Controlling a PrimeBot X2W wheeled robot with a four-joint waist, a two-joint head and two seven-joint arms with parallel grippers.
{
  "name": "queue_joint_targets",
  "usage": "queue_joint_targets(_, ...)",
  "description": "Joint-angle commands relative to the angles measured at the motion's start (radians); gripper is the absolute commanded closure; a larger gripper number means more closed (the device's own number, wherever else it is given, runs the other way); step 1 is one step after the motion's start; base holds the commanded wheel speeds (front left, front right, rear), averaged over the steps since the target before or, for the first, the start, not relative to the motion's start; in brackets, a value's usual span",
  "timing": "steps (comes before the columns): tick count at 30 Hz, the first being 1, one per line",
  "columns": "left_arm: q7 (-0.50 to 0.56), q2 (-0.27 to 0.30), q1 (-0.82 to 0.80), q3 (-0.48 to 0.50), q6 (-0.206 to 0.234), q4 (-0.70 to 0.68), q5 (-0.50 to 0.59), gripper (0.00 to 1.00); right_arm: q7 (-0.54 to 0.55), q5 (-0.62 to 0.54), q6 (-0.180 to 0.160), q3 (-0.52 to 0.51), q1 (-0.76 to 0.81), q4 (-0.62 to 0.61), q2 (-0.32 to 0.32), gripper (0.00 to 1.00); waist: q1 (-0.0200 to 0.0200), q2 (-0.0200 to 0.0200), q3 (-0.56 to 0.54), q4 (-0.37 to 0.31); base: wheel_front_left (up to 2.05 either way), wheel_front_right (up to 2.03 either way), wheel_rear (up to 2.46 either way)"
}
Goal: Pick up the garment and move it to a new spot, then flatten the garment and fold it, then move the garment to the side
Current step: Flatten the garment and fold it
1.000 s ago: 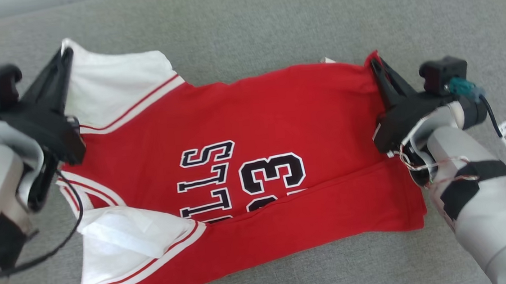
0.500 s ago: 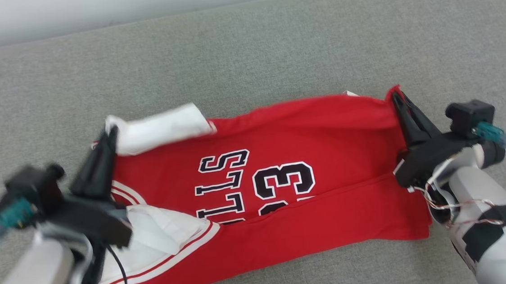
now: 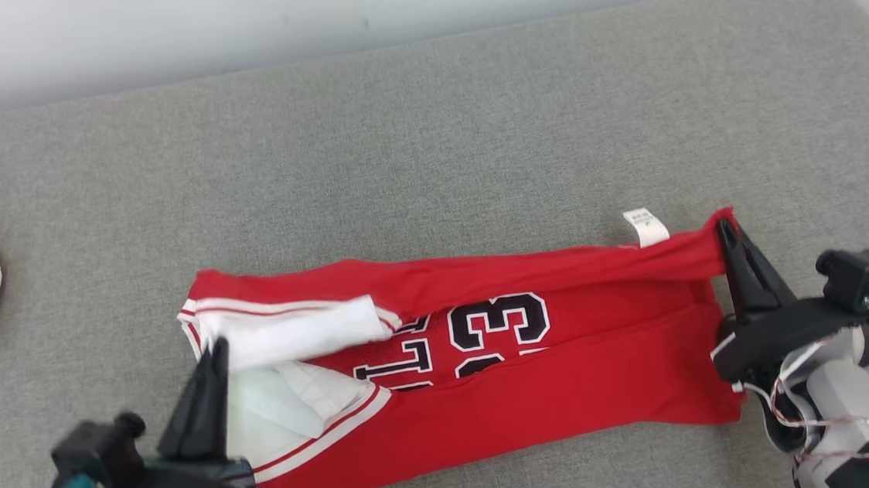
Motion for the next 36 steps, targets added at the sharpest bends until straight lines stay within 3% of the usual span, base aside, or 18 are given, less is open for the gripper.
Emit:
queue_joint_targets(1,-0.003,-0.01,0.03,0.009,-0.003,0.002,0.019,1.0,-0.001,0.007,-0.002,-0.005,0.022,-0.01,0.005,1.0,0.0001,0.0001,-0.008,-0.002,0.0,0.0,0.0)
queue_joint_targets(4,-0.003,-0.036,0.073,0.036,-0.012,0.019,0.045,1.0,-0.001,0.011,-0.002,0.001,0.053,-0.025,0.012,1.0,0.0001,0.0001,-0.016,-0.005,0.0,0.0,0.0)
queue_joint_targets(5,-0.003,-0.047,0.083,0.045,-0.015,0.026,0.054,1.0,-0.001,0.012,-0.002,-0.001,0.059,-0.029,0.011,0.88,0.0001,0.0001,-0.019,-0.005,0.0,0.0,0.0)
queue_joint_targets(6,-0.003,-0.058,0.092,0.057,-0.015,0.031,0.059,1.0,-0.001,0.013,-0.002,-0.002,0.066,-0.032,0.012,0.6,0.0001,0.0001,-0.021,-0.005,0.0,0.0,0.0)
queue_joint_targets(7,-0.003,-0.069,0.101,0.07,-0.017,0.041,0.066,1.0,-0.001,0.012,-0.002,-0.005,0.074,-0.036,0.014,0.0,0.0001,0.0001,-0.024,-0.004,0.0,0.0,0.0)
queue_joint_targets(8,-0.003,-0.073,0.108,0.077,-0.016,0.052,0.085,0.56,-0.001,0.011,-0.002,-0.007,0.082,-0.038,0.015,0.0,0.0001,0.0001,-0.027,-0.004,0.0,0.0,0.0)
queue_joint_targets(9,-0.003,-0.08,0.111,0.084,-0.018,0.057,0.097,0.0,-0.001,0.011,-0.002,-0.009,0.088,-0.041,0.016,0.0,0.0001,0.0001,-0.03,-0.003,0.0,0.0,0.0)
queue_joint_targets(19,-0.003,-0.185,0.192,0.284,-0.021,-0.019,0.279,0.0,-0.001,0.019,-0.002,-0.026,0.15,-0.095,-0.006,0.0,0.0001,0.0001,-0.077,0.01,0.0,0.0,0.0)
queue_joint_targets(28,-0.003,-0.282,0.263,0.484,-0.014,-0.136,0.468,0.0,0.009,-0.005,-0.002,-0.01,0.095,0.058,-0.009,0.0,0.0001,0.0001,-0.108,0.037,0.0,0.0,0.0)
queue_joint_targets(36,-0.003,-0.319,0.31,0.532,-0.032,-0.141,0.555,0.0,0.034,-0.004,-0.002,0.0,0.05,0.205,0.013,0.0,0.0001,0.0001,-0.133,0.06,0.0,0.0,0.0)
